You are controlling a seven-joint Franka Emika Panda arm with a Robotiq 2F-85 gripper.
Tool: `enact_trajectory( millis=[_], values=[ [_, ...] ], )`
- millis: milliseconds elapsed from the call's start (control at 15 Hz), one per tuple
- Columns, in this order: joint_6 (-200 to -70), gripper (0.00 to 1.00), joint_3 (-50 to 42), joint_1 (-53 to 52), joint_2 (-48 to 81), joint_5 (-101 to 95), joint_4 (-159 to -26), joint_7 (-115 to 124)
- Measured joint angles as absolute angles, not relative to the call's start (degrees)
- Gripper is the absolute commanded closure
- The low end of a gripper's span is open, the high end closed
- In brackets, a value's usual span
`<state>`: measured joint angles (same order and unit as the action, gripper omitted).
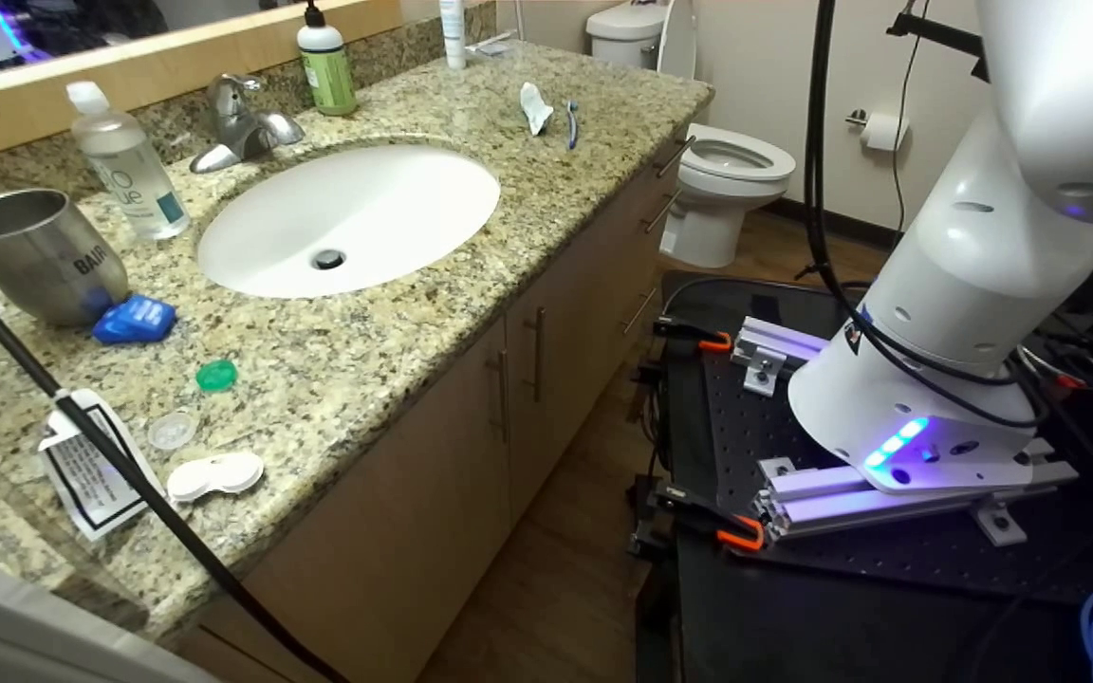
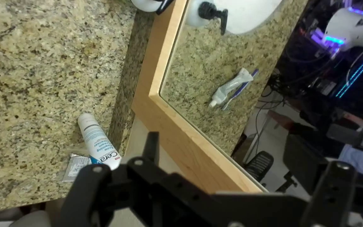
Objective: Move the squeeze bottle slightly down on the counter
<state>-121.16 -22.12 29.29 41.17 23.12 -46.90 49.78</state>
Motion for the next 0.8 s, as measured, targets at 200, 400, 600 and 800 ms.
enact_trajectory(
  millis=[200, 400, 600, 800],
  values=[
    [-123.46, 0.0, -22.48, 31.08, 47.5, 23.33, -41.44, 59.92],
    [-125.1, 0.0, -23.01, 34.39, 53.03, 23.4, -35.68, 68.87],
    [-128.24, 0.0, -20.77, 38.09, 55.01, 19.01, -33.57, 78.57],
    [-129.08, 0.0, -20.09, 40.95, 56.04, 14.54, -31.67, 89.12]
  ],
)
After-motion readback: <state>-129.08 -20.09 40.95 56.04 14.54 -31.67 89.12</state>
